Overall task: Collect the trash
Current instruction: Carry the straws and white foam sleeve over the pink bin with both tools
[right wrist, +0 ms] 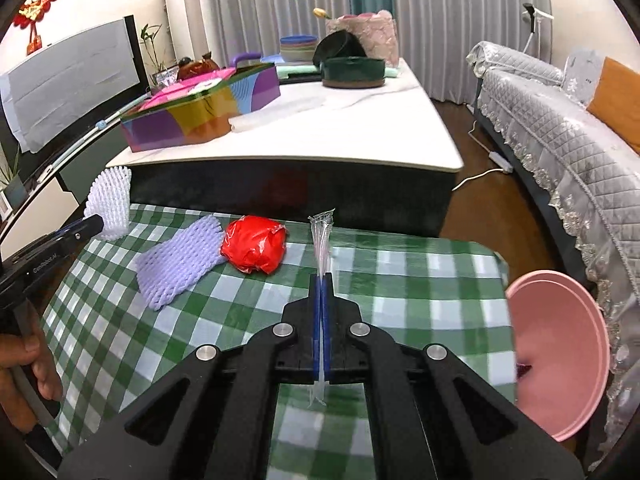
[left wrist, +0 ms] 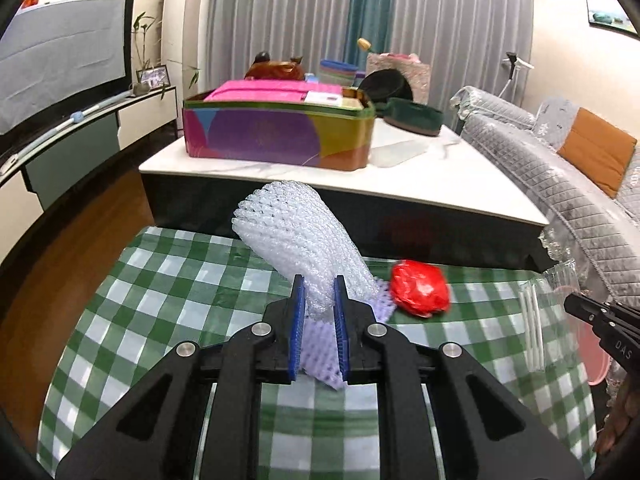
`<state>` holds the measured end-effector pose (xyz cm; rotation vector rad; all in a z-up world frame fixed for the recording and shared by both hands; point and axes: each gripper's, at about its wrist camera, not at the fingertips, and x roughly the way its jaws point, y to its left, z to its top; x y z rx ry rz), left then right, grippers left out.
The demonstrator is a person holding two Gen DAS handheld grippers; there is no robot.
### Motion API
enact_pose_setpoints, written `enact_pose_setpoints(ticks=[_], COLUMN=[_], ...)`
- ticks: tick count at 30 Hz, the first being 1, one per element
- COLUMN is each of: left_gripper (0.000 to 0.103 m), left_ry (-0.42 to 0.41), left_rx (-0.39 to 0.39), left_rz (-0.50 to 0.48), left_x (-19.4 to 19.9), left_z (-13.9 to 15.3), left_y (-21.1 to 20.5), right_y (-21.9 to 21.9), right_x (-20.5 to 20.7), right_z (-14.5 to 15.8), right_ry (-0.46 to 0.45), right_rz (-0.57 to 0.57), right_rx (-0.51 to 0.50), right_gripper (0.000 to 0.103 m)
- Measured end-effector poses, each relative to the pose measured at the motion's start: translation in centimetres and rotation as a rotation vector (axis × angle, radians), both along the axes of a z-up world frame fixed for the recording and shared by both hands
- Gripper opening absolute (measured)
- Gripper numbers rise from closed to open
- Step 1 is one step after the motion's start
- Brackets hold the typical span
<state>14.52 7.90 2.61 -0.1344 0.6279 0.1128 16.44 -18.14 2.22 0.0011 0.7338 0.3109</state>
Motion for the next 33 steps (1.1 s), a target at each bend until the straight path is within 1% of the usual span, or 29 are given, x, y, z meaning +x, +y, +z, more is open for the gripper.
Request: enact_pose_setpoints(ticks=[7, 11, 15, 20, 23, 25, 27, 29, 31, 33], left_gripper=[0.014, 0.014, 0.014, 0.014, 0.014, 0.014, 0.014, 0.014, 0.014, 0.014], left_ry=[-0.033, -0.032, -0.039, -0.044, -0.046, -0.051, -0.043, -0.032, -0.017, -0.005], left_rx=[0.013, 0.009, 0.019, 0.021, 0.026, 0.028, 0.044, 0.055, 0.052, 0.057], left_rz=[-0.035, -0.047, -0.060, -0.079, -0.090, -0.099, -0.105, -0.111, -0.117, -0.127], left_x=[-3.0, -4.4, -5.4, -6.5, -6.7, -6.7, -6.6, -6.5, -6.3, -6.2], left_z=[2.1, 2.6, 3.0, 3.3, 3.1, 2.8, 2.5, 2.1, 1.8, 1.4], left_y=[-1.8, -2.6, -3.4, -4.6, -5.4, -5.8, -6.5, -7.3, -8.3, -9.5], right_y=[-2.0, -3.0, -4.2, -5.7, -6.9, -7.6, -8.5, -9.3, -10.1, -11.1], right_x=[-3.2, -4.5, -5.2, -5.8, -6.3, -6.7, -6.5, -6.2, -6.0, -5.8], right_z=[2.4, 3.7, 5.2, 6.8, 6.6, 5.6, 4.4, 3.9, 3.6, 3.5], right_ry=[-0.045, -0.064, -0.089, -0.134, -0.167, -0.185, -0.161, -0.148, -0.156, -0.152], right_rz=[0.010, 0.025, 0.032, 0.053, 0.038, 0.030, 0.009, -0.002, -0.010, -0.028], right_rx=[-0.013, -0.021, -0.025, -0.055, -0.051, -0.047, -0.030, -0.008, -0.026, -0.018], right_gripper=[0.001, 0.001, 0.001, 0.001, 0.001, 0.001, 0.001, 0.001, 0.001, 0.001])
